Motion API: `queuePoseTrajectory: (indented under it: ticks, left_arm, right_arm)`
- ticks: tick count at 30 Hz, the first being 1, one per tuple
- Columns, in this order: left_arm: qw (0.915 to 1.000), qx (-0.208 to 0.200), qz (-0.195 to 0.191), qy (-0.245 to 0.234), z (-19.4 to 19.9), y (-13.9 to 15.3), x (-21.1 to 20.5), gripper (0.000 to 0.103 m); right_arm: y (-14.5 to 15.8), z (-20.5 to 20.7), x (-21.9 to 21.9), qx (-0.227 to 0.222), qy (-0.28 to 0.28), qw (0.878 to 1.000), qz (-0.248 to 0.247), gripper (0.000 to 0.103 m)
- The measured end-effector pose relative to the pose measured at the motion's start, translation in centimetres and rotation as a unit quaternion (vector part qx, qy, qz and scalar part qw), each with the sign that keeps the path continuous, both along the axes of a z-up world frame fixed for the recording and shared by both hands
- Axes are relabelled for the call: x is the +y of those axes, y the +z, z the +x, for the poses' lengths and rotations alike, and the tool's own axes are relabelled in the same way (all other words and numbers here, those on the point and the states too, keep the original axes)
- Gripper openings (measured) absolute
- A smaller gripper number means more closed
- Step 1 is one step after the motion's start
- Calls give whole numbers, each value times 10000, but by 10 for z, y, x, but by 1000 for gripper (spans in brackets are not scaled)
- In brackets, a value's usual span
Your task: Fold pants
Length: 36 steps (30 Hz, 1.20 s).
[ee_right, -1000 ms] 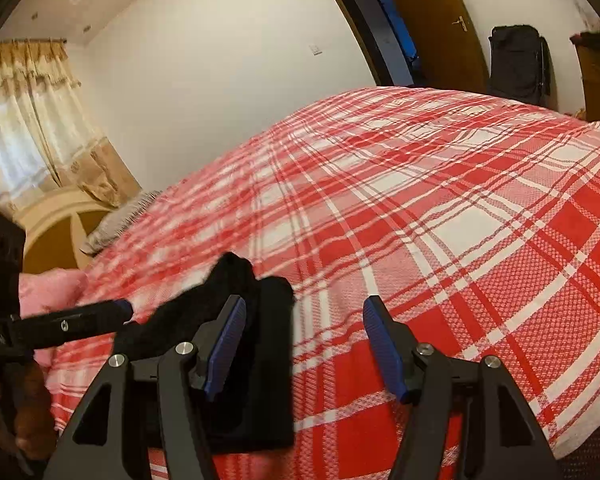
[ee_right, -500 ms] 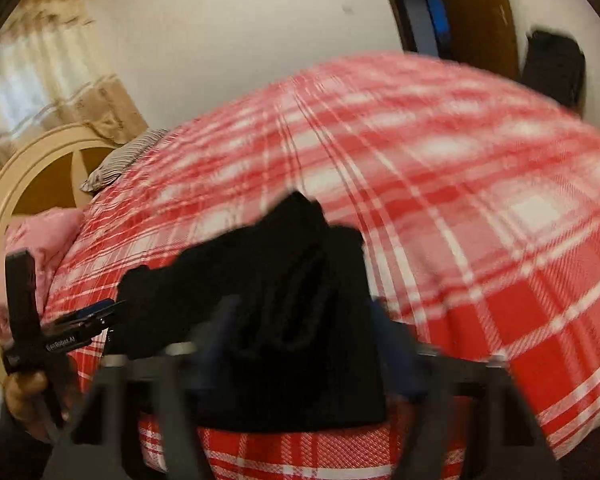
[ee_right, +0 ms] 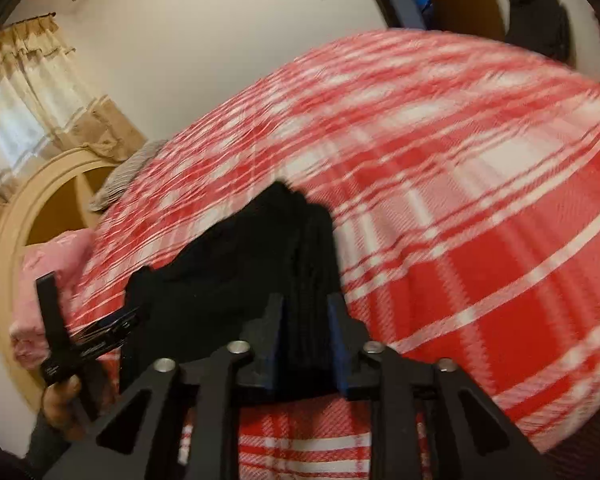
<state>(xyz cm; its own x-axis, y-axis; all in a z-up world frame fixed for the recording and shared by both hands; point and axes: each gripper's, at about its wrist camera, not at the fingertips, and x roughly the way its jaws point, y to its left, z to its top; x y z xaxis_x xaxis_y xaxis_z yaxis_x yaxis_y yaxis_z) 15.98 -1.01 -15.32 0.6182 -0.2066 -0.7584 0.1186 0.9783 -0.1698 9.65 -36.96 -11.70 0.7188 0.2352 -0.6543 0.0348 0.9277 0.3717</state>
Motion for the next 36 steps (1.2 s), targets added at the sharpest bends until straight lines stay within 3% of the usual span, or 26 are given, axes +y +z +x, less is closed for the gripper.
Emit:
queuePoseTrajectory:
  ticks: [3, 8, 11, 14, 16, 20, 27, 28, 29, 30, 36]
  left_arm:
    - [10000, 1, 15, -10, -1, 1, -1, 97]
    - [10000, 27, 16, 3, -1, 0, -1, 97]
    - [10000, 16, 56, 2, -1, 0, -1, 98]
    - [10000, 20, 65, -1, 0, 0, -2, 99]
    - [10000, 24, 39, -7, 0, 0, -2, 99]
    - [10000, 36, 50, -9, 0, -2, -3, 100]
    - [9999, 5, 106, -70, -4, -1, -1, 100]
    - [9999, -1, 86, -73, -4, -1, 0, 100]
    - [10000, -5, 49, -71, -5, -1, 1, 100]
    - [10000, -11, 25, -60, -6, -1, 3, 100]
    - [10000, 33, -27, -52, -6, -5, 3, 100]
  right_arm:
    - [25, -3, 11, -558, -101, 9973, -477, 43]
    - [44, 19, 41, -941, 758, 9925, -159, 44]
    - [33, 42, 54, -697, 1015, 9924, -91, 44]
    - [14, 59, 55, -236, 853, 9958, -253, 44]
    - [-1, 62, 45, 23, 773, 9969, -110, 44]
    - [-5, 61, 32, 10, 883, 9959, 189, 44]
    - [12, 40, 24, -296, 727, 9969, -21, 45]
    - [15, 37, 22, -342, 684, 9970, -138, 48]
    - [16, 33, 19, -353, 652, 9969, -266, 59]
    - [15, 32, 17, -317, 638, 9969, -324, 63]
    - [-9, 39, 4, 116, 689, 9973, -206, 63]
